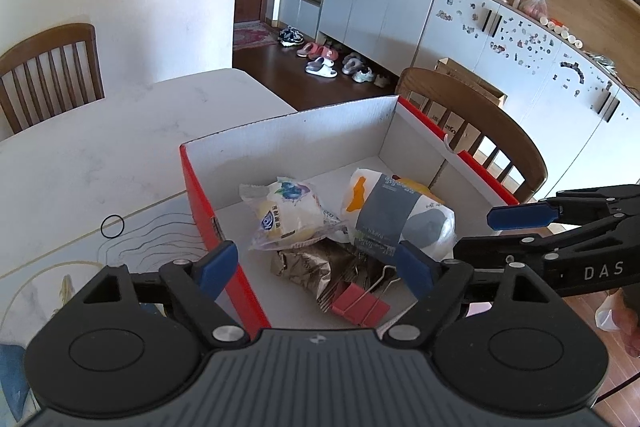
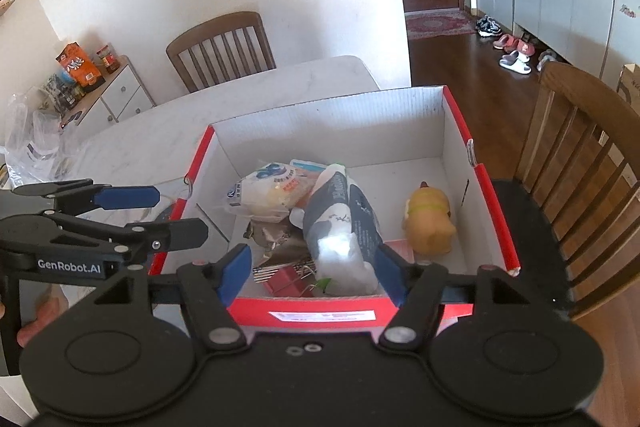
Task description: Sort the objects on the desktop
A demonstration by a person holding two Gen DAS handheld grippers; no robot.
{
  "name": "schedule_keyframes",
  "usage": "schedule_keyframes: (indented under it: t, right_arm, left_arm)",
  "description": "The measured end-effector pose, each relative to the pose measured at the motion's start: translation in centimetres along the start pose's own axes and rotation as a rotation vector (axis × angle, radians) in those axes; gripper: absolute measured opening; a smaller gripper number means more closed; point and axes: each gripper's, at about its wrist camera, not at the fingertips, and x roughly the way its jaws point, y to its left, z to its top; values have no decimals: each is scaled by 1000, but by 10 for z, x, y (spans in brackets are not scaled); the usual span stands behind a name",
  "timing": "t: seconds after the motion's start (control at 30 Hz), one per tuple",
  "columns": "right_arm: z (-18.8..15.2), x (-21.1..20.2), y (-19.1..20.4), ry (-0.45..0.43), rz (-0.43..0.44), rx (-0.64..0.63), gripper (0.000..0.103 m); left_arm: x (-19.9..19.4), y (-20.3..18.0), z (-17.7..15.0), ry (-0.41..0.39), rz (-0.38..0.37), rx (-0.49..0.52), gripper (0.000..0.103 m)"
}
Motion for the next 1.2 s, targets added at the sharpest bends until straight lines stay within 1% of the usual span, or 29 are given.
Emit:
schedule_keyframes:
  t: [0.1, 0.13, 0.17, 0.2, 0.27, 0.3, 0.33, 0.47, 0.53, 0.6, 0.7, 0.83, 0.93, 1.07, 1.2]
  right_arm:
    - [-4, -4, 6, -16, -3, 1, 69]
    - [-6, -5, 8, -23, -3, 2, 71]
    - [-7, -7, 10, -31, -2, 3, 72]
    - [-8, -8, 12, -41, -5, 5, 75]
    - [-10, -11, 15, -55, -4, 11, 75]
    - [-11, -12, 16, -59, -2, 14, 77]
    - [-12, -13, 19, -67, -4, 17, 81]
    - [-16, -18, 30, -92, -10, 8, 87]
    - [-19, -21, 35, -104, -16, 6, 91]
    - [-22, -22, 38, -109, -20, 9, 92]
    - [-27, -25, 42, -125, -28, 27, 98]
    - [-39, -28, 47, -143, -43, 45, 102]
    - [-47, -29, 51, -144, -54, 52, 102]
    - [-55, -31, 53, -146, -65, 74, 102]
    - [-60, -31, 55, -144, -74, 80, 102]
  left_arm:
    - [-6, 4, -4, -6, -9, 8, 93]
    - [-7, 5, -5, -7, -9, 13, 99]
    - [-9, 6, -6, -11, -8, 18, 102]
    - [-11, 6, -8, -14, -5, 24, 102]
    - [-13, 8, -10, -12, -5, 35, 102]
    - [-14, 9, -11, -10, -6, 38, 102]
    - [-16, 10, -12, -10, -9, 40, 102]
    - [-23, 14, -18, -5, -22, 49, 102]
    - [-29, 17, -22, -13, -35, 46, 102]
    - [-34, 20, -24, -19, -44, 38, 102]
    - [-41, 24, -28, -21, -64, 26, 102]
    - [-50, 26, -34, -27, -66, 30, 102]
    - [-54, 26, -38, -23, -69, 37, 102]
    - [-58, 26, -42, -27, -55, 50, 102]
    - [-58, 28, -45, -22, -56, 45, 102]
